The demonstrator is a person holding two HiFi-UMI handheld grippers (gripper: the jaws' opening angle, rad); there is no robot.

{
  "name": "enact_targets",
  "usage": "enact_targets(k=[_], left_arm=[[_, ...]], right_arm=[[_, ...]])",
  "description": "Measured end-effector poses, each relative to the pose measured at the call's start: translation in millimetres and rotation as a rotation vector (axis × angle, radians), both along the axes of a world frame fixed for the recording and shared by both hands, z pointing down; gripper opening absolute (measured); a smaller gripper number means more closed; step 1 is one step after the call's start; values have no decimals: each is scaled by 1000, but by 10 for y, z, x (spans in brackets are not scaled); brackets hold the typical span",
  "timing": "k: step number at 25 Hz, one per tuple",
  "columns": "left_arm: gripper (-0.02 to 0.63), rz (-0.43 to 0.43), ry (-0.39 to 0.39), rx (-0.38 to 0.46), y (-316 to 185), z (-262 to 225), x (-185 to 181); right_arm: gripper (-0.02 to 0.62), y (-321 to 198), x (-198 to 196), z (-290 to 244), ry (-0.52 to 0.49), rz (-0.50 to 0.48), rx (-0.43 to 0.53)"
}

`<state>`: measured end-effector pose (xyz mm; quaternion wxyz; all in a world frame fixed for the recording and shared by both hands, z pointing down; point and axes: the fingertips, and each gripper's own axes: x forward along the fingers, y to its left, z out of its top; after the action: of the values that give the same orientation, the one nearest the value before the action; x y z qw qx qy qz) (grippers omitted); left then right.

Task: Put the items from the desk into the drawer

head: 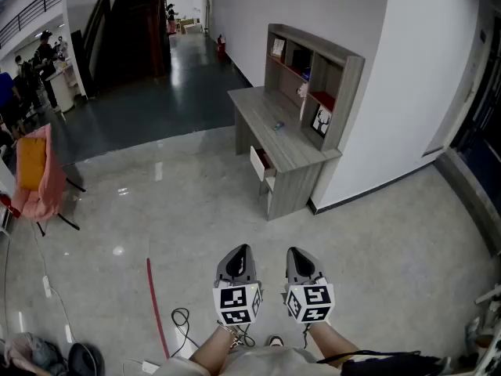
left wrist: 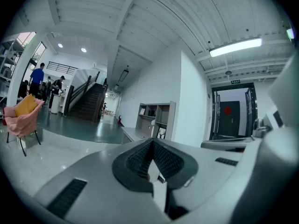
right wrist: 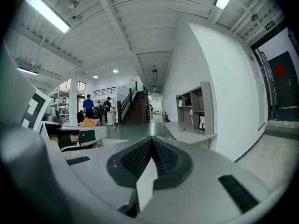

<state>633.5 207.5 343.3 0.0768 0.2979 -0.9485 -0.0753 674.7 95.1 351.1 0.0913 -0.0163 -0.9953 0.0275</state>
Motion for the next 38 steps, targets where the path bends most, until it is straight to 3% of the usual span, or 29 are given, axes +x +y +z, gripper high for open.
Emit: enact_targets(k=[11,19,26,38], left_arm=[[-3,17,0,0,32,50,4],[-3,27,-30,-10,458,11,-124],[-3,39,1,-24,844,145,-300],[-3,35,40,-37,976,350,-548]], right_arm=[[-2,51,-34,42,1,1,-25],[-2,275,-220,77,-9,57,-34],[-2,483,-378,120,-21,118,-55],[-2,411,-645,278,23,157,-46]])
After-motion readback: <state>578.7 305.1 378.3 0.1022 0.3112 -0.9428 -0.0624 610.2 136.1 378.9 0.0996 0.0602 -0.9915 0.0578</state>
